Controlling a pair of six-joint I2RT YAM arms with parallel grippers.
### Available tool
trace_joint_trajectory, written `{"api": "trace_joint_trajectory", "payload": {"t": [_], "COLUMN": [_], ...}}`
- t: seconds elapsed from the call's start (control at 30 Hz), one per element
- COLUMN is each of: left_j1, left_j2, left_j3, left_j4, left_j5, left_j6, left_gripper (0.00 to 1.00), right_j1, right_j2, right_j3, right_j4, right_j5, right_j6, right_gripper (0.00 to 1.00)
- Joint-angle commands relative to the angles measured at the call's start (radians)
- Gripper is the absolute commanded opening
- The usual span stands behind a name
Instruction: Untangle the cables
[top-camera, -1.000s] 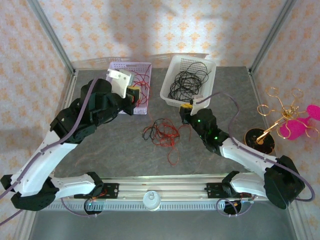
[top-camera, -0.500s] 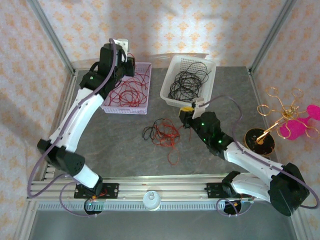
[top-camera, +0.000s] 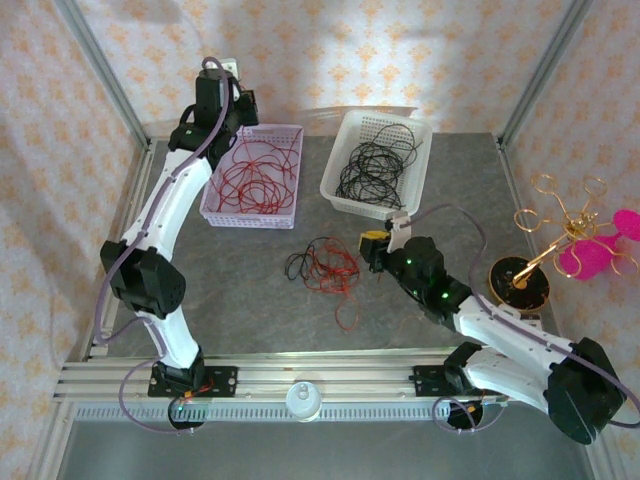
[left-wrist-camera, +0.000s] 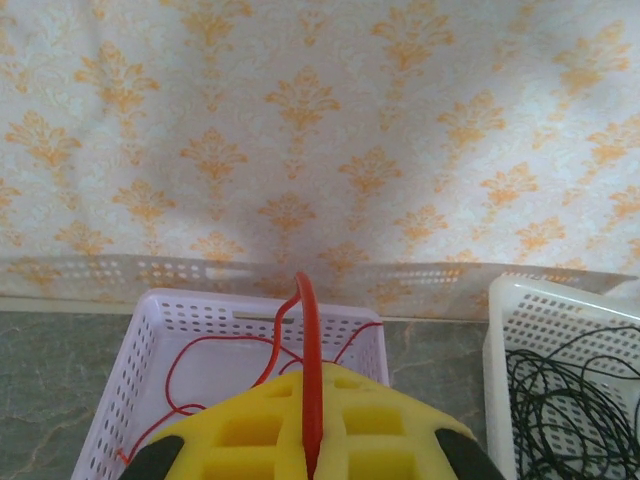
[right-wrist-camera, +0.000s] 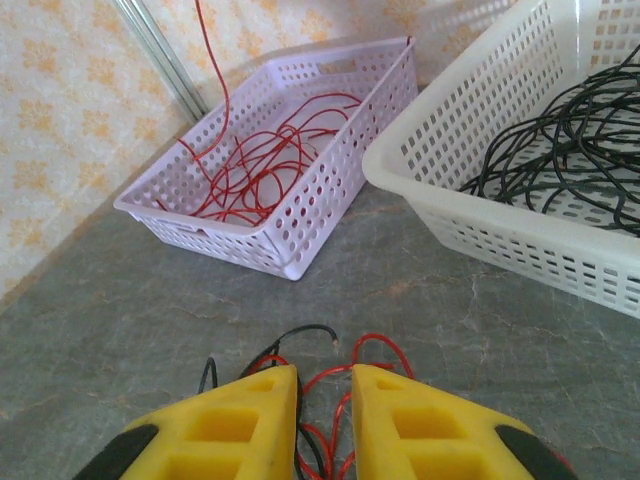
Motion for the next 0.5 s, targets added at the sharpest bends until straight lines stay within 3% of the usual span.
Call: {"api": "trace_joint_trajectory", "payload": {"t": [0.0,0.33,0.47], "left_j1": [0.015,0.024,0.024], "left_j2": [0.064,0.144,0.176], "left_j3": [0.004,-0.166,-0.211], "left_j4": [0.044,0.284,0.303], "left_j5": [0.015,0.128,0.119], "left_j6": [-0.046,-0.082,-0.115], "left_gripper": [0.0,0.0,0.0], "right_j1": [0.005,0.009,0.017], "right_j2": [0.013,0.171,0.269], "right_j3": [-0.021,-0.109,-0.12], "right_j4": [0.057,0.425,0.512], "right_j5": [-0.017,-0.018,-0.028], "right_j6": [-0.013,0.008,0.027], "right_gripper": [0.21,0.21,0.2]}}
